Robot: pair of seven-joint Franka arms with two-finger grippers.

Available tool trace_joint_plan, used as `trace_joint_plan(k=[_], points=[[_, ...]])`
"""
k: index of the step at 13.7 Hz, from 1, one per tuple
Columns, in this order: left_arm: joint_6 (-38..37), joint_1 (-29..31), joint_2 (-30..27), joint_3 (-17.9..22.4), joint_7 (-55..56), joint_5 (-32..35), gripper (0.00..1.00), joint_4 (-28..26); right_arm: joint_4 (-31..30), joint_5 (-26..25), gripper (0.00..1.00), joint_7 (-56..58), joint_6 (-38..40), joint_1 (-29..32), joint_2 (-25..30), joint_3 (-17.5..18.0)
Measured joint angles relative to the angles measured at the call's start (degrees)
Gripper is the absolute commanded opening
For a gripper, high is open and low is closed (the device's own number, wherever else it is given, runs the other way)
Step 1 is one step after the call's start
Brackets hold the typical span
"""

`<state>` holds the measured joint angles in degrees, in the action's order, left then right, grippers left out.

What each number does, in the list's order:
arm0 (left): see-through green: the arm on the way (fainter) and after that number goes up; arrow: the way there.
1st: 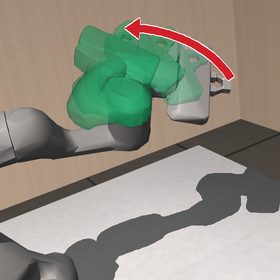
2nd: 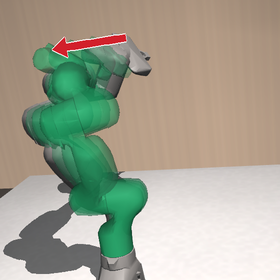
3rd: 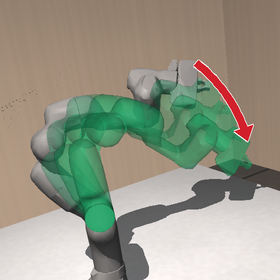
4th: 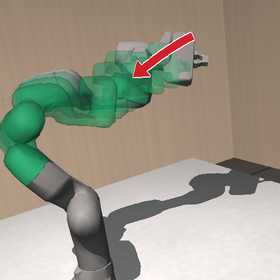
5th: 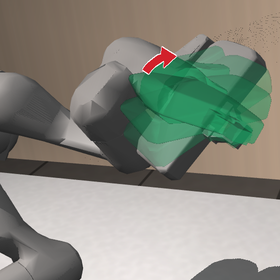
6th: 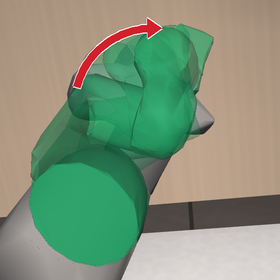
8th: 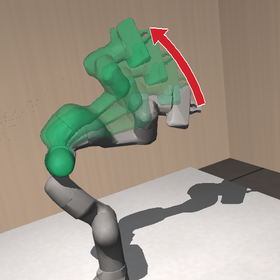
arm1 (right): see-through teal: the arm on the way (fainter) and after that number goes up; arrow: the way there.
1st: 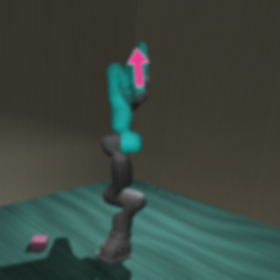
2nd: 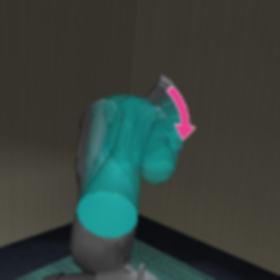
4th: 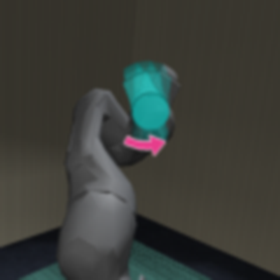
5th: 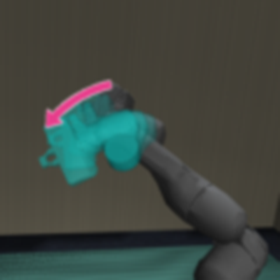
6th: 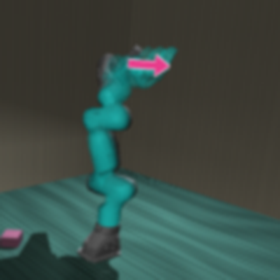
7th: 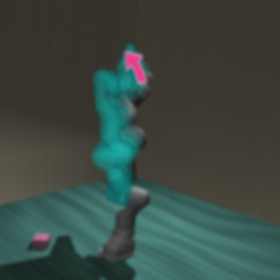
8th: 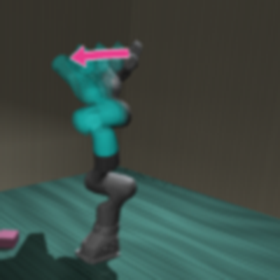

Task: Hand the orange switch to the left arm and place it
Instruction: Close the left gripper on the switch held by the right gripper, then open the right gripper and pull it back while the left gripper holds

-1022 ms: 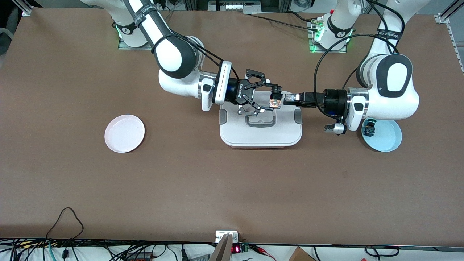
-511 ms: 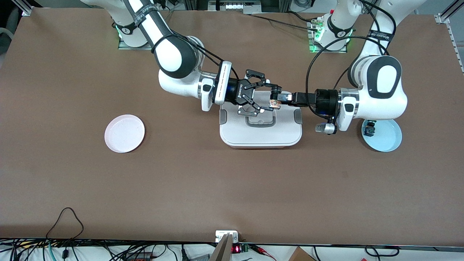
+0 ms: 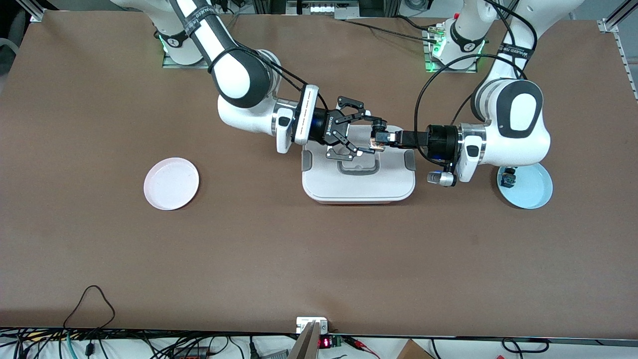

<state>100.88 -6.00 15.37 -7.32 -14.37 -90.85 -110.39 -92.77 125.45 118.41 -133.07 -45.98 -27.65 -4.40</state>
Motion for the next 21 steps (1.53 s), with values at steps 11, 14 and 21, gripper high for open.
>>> trace_joint_plan(k=[11, 14, 21], points=[[0.17, 0.03, 0.31, 0.18, -0.74, -0.15, 0.52, 0.01, 0.51, 0.02, 0.00, -0.07, -0.23, 0.00, 0.00, 0.00], [0.11, 0.03, 0.28, 0.17, -4.44, -0.59, 0.18, 0.13, 0.53, 0.01, 0.00, -0.08, -0.39, -0.02, -0.06, 0.00], [-0.43, 0.09, 0.24, 0.29, -5.08, -1.10, 0.00, 0.42, 0.59, 0.01, 1.00, -0.08, -0.45, -0.10, -0.27, 0.00]])
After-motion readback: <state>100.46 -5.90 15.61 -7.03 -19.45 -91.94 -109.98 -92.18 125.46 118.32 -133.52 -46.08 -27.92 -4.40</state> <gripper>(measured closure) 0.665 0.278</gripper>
